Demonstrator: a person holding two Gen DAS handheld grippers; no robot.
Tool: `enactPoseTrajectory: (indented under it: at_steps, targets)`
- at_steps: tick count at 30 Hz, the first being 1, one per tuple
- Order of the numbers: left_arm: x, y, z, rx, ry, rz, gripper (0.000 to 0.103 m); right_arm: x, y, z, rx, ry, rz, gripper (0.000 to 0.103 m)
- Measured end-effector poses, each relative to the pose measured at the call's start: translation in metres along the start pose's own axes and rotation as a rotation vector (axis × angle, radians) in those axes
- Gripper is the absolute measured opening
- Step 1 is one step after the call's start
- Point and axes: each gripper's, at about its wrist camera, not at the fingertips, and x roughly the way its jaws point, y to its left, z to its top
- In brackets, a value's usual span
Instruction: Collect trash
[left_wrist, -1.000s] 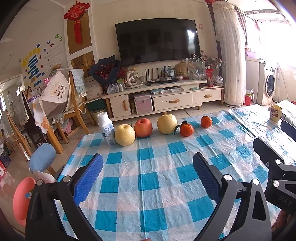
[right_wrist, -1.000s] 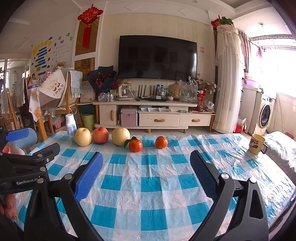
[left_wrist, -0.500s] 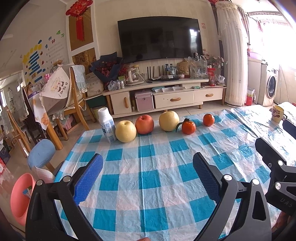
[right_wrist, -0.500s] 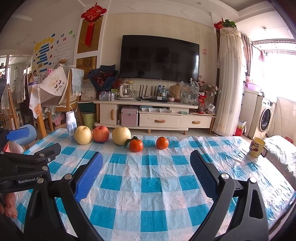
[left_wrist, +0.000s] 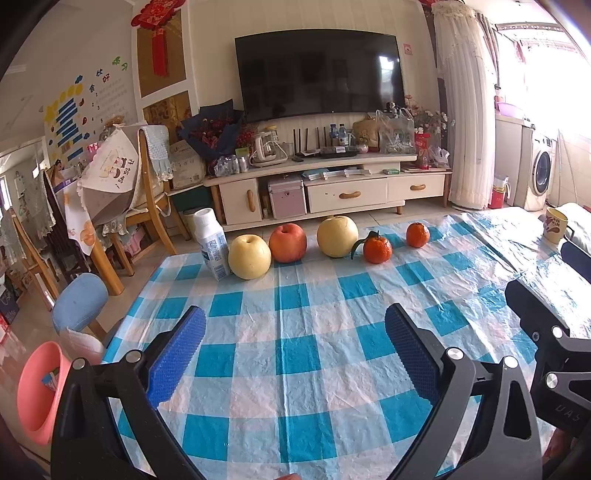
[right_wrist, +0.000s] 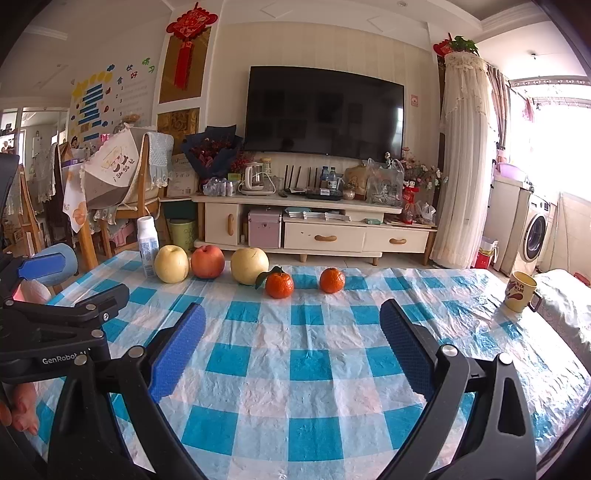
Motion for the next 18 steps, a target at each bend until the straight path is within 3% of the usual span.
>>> enactPoseTrajectory:
  at_steps: [18]
  targets:
    - [0.026, -0.007, -0.011, 0.011, 0.029, 0.000, 0.097, 0.017, -0.001, -0.004, 0.024, 0.036, 0.021, 0.099]
